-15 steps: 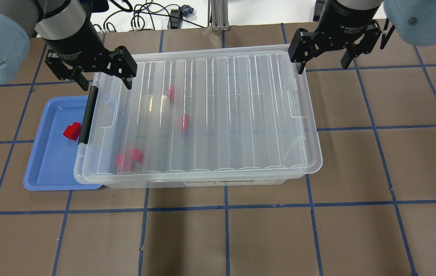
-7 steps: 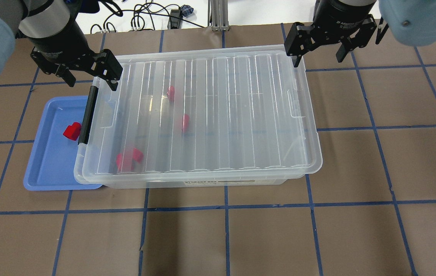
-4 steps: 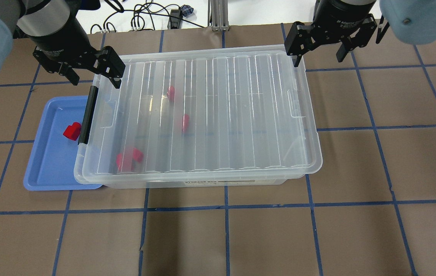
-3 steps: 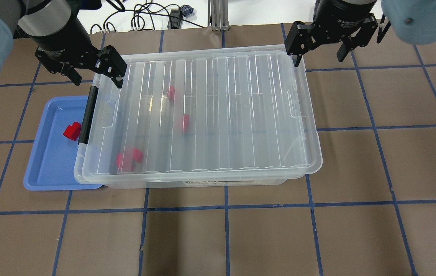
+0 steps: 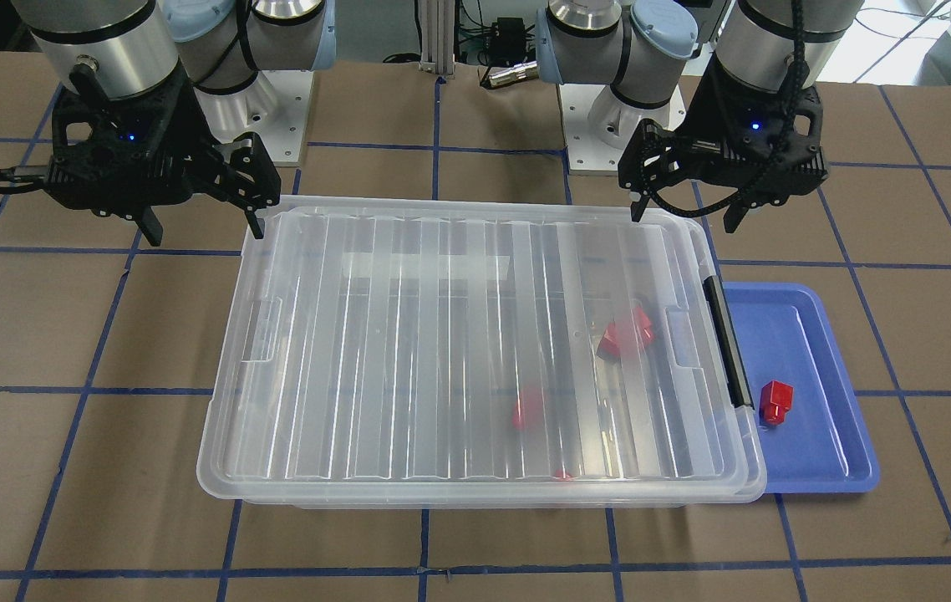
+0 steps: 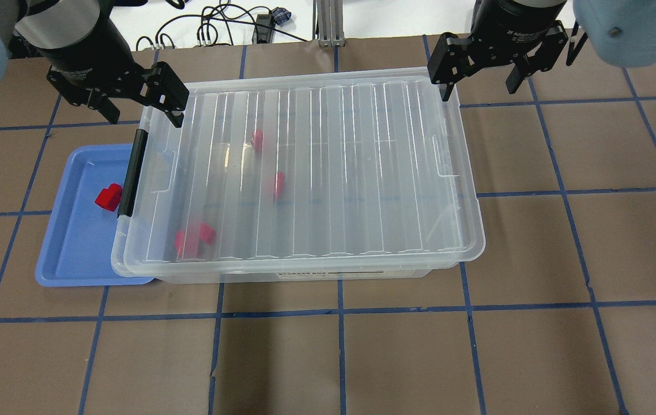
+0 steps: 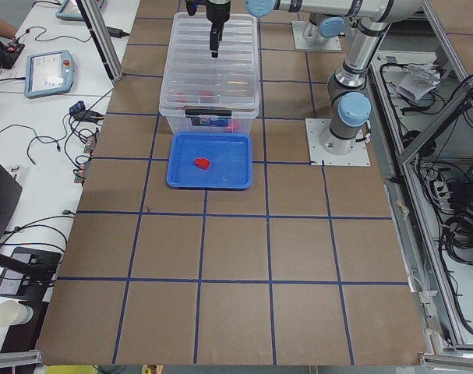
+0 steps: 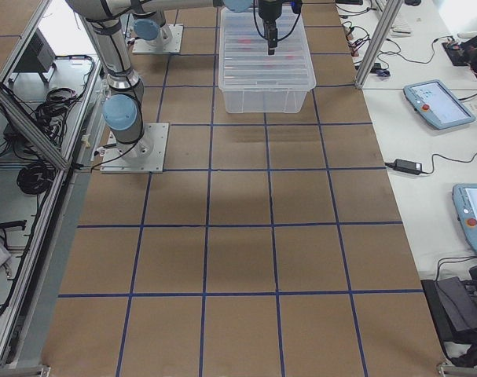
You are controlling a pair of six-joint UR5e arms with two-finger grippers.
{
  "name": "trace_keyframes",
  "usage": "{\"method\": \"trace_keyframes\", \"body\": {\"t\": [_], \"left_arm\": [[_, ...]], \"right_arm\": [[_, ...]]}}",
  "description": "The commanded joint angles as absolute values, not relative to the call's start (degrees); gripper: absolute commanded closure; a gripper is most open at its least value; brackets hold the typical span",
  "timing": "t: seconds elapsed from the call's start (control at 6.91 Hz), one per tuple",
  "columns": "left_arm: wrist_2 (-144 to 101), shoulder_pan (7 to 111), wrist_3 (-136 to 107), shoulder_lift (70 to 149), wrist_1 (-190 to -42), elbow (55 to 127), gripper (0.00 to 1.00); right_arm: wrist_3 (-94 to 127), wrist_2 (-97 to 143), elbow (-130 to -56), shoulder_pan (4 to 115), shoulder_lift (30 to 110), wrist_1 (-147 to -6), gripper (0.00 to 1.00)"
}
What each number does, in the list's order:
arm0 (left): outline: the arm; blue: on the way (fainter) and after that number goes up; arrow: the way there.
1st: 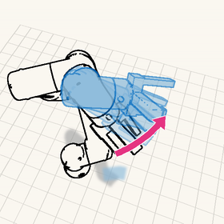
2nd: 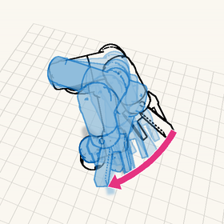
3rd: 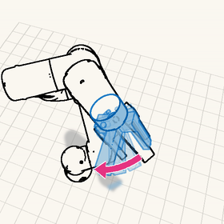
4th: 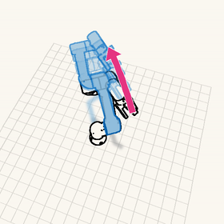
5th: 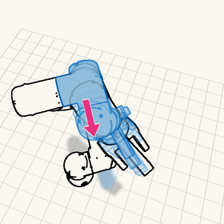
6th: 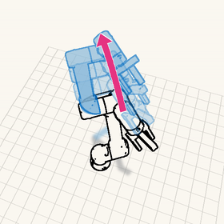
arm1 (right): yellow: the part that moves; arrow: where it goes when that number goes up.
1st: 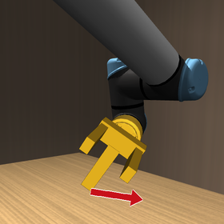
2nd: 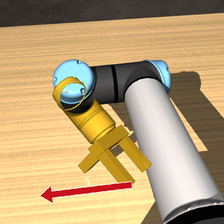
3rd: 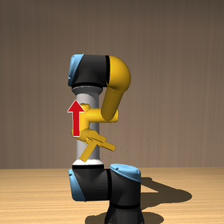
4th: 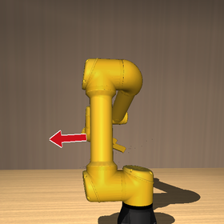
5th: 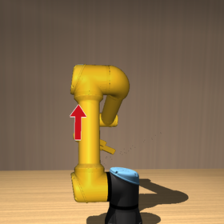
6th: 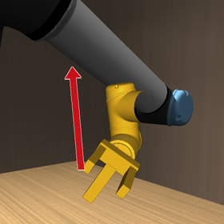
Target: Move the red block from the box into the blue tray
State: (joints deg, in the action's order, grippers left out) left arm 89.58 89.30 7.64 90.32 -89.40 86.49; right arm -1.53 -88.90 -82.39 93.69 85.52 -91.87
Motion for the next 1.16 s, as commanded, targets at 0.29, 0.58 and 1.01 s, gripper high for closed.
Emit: {"method": "trace_keyframes", "body": {"t": [0.29,0.58,1.01], "left_arm": [[89.65,89.47,8.44,88.86,-91.41,86.92,0.0],[89.47,89.21,8.44,89.21,-90.88,86.66,0.0],[89.56,89.3,8.43,88.95,-90.26,87.54,0.0]], "right_arm": [[-1.93,-89.03,-82.61,93.26,85.69,-91.84,0.0],[-2.02,-88.95,-82.44,93.52,85.87,-91.76,0.0],[-2.02,-88.86,-82.97,93.6,85.78,-91.93,0.0]]}}
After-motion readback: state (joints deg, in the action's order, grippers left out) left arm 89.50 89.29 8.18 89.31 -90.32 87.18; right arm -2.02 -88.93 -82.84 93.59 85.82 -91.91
